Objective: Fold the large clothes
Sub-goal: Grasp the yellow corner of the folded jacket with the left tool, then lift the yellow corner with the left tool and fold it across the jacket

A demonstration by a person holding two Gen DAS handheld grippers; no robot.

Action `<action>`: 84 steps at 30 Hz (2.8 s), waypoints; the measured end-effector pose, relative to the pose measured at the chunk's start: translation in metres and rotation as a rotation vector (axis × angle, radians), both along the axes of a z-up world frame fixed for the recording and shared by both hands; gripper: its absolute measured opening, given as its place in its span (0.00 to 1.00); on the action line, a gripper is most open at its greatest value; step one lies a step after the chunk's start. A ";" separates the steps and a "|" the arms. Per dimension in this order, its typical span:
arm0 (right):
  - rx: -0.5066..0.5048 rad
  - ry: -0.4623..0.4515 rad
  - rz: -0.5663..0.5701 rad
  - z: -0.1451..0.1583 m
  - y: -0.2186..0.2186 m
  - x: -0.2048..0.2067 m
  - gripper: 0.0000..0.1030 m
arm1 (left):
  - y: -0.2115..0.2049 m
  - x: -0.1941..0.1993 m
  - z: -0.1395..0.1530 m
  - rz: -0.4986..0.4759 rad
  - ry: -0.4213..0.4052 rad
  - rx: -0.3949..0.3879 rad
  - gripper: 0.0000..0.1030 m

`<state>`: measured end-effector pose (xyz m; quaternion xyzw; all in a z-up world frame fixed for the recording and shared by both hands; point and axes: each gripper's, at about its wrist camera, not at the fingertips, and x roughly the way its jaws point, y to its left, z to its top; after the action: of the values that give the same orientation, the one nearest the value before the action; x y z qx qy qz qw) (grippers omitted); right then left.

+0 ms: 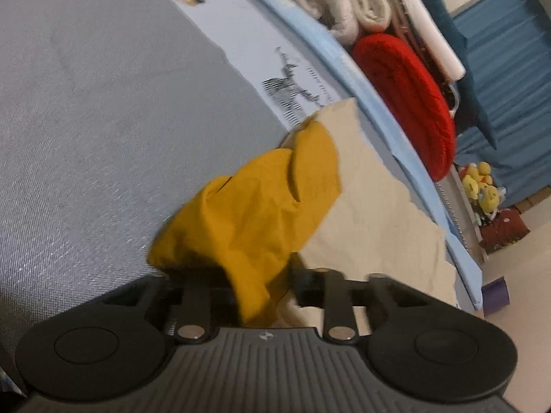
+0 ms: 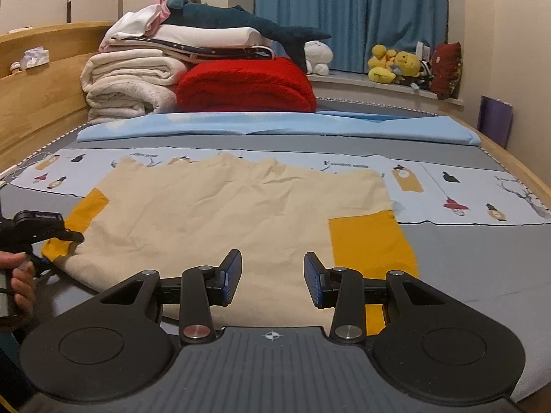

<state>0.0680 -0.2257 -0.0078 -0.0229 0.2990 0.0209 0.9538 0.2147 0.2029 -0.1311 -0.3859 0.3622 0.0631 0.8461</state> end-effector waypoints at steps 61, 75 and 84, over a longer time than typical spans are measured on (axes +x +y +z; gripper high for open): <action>-0.112 -0.280 -0.103 0.040 -0.103 -0.013 0.36 | -0.223 -0.050 0.173 -0.515 -0.333 0.680 0.06; 0.085 -0.215 -0.219 0.032 -0.153 -0.012 0.44 | -0.416 -0.094 0.078 -1.281 -0.296 0.731 0.22; 0.305 0.005 -0.106 0.008 -0.133 0.023 0.71 | -0.340 -0.066 0.116 -1.113 -0.335 0.424 0.76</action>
<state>0.0908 -0.3588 -0.0003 0.1379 0.2954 0.0156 0.9453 0.1483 -0.1368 -0.0150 0.0328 0.3510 -0.3787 0.8557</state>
